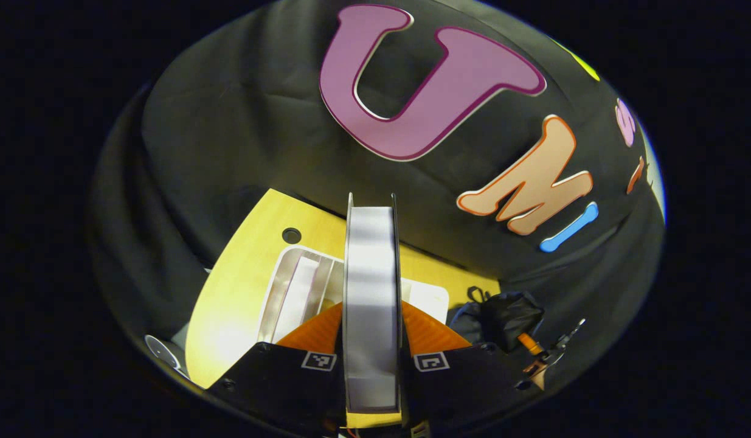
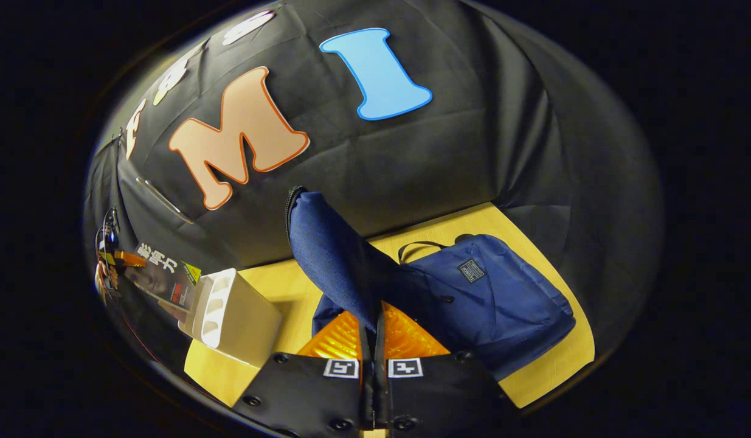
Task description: Open the schoolbag, grab two books from the bookshelf and put them into the schoolbag.
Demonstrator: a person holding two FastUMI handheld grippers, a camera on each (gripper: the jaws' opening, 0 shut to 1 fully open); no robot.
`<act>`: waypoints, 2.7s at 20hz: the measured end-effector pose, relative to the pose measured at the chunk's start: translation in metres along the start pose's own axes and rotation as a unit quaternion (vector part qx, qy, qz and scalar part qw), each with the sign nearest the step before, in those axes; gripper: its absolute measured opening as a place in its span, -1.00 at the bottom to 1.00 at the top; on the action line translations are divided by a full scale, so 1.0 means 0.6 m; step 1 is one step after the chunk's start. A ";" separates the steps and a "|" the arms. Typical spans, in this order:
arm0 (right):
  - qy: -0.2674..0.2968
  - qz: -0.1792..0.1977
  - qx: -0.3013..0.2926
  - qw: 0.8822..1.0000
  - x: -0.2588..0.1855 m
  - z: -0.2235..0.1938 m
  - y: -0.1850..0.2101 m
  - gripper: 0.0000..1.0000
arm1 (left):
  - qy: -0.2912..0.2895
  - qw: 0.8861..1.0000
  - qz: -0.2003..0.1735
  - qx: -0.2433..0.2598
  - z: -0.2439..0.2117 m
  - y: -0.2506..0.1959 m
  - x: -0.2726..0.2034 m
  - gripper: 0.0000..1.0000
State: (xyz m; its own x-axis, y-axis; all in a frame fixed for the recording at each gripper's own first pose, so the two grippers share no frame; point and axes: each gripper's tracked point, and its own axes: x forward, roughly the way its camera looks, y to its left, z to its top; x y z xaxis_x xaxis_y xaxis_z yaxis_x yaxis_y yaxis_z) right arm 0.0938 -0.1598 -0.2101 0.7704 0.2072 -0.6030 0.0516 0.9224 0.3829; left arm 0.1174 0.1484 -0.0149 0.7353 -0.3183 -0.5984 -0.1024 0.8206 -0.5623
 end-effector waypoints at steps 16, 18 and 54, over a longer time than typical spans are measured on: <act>-0.003 0.016 -0.007 1.000 0.000 -0.002 0.004 -0.92 | 0.122 0.970 -0.172 -0.118 -0.234 -0.324 0.227 -0.36; -0.004 0.017 -0.004 1.000 -0.001 0.001 0.004 -0.96 | 0.135 0.966 -0.184 -0.125 -0.262 -0.371 0.260 -0.37; -0.057 0.049 0.055 0.996 0.001 0.026 0.015 -0.89 | 0.261 0.950 -0.040 -0.164 -0.650 -0.463 0.533 0.52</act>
State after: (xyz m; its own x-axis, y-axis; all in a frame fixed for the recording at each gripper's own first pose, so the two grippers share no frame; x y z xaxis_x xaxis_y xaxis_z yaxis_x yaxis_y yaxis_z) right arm 0.1045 -0.1564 -0.1959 0.8421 0.2494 -0.4782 0.0383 0.8568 0.5143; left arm 0.1198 -0.3664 -0.2728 0.3260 -0.6352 -0.7002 -0.3275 0.6189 -0.7139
